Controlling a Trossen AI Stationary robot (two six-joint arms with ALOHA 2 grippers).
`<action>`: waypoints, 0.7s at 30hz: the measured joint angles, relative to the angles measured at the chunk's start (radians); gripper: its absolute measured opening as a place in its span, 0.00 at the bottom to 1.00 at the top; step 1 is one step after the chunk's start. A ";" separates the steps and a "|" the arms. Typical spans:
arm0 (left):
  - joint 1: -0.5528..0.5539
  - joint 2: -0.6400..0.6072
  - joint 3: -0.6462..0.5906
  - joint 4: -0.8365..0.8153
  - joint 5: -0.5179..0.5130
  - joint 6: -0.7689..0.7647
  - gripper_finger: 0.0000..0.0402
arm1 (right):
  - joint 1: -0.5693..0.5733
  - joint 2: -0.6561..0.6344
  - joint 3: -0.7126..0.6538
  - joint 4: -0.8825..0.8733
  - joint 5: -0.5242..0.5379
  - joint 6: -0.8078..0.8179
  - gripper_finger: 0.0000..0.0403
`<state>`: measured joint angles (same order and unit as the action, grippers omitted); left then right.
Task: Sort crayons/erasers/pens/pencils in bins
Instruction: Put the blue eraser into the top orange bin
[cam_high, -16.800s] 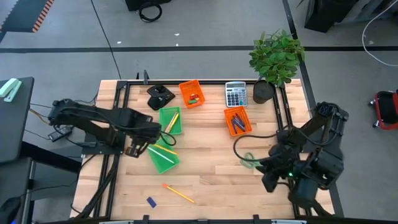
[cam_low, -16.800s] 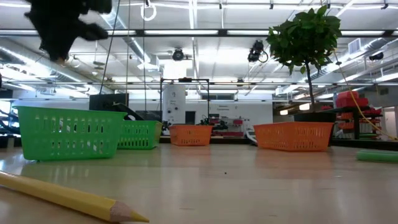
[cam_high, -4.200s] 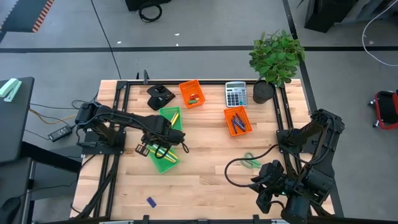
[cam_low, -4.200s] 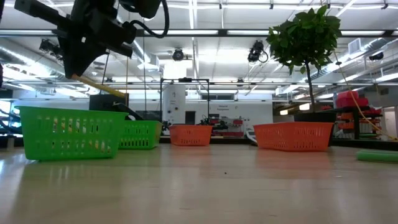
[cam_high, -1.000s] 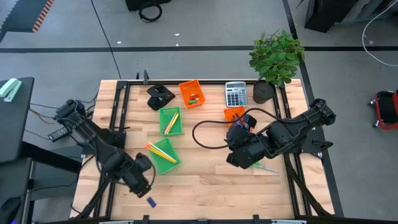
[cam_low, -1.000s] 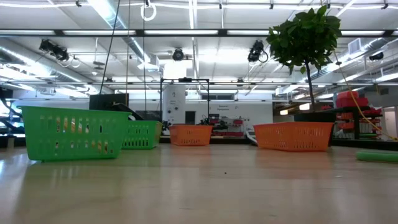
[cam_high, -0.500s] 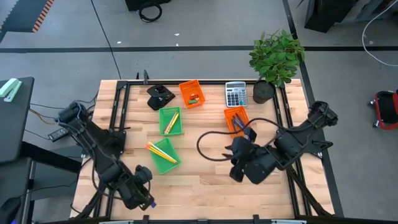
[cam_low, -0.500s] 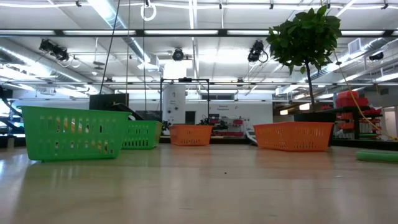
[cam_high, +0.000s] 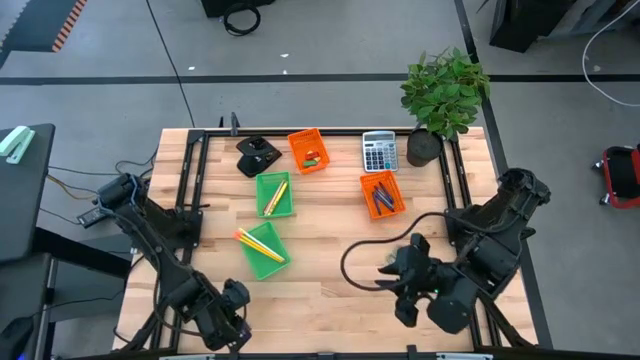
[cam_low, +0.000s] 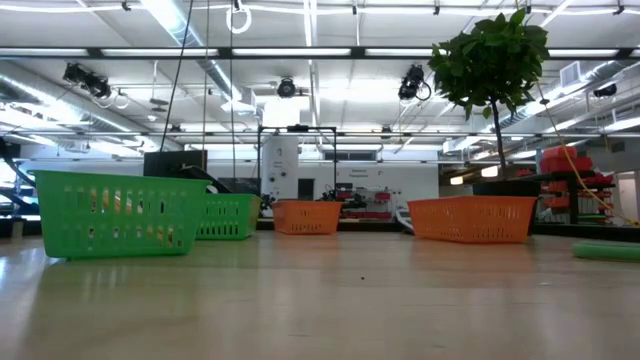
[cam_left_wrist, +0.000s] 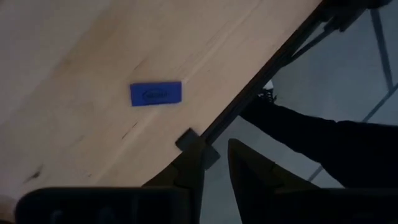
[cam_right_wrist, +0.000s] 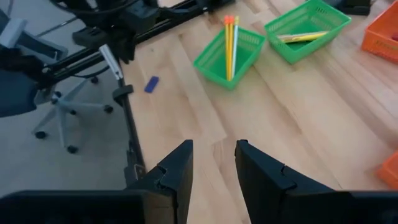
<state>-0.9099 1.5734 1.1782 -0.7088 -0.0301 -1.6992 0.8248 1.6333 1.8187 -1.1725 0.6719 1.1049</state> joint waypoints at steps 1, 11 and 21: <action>-0.004 0.000 0.000 -0.001 -0.009 -0.015 0.19 | 0.004 0.000 0.000 0.000 0.000 -0.001 0.31; -0.054 0.000 0.000 -0.023 -0.073 -0.104 0.12 | -0.028 0.000 0.000 -0.016 0.000 -0.072 0.31; -0.054 -0.001 -0.077 0.044 -0.037 -0.069 0.12 | -0.112 0.000 0.000 -0.009 -0.154 -0.040 0.31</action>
<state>-0.9638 1.5723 1.1010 -0.6653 -0.0673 -1.7686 0.7125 1.6338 1.8187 -1.1818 0.5178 1.0647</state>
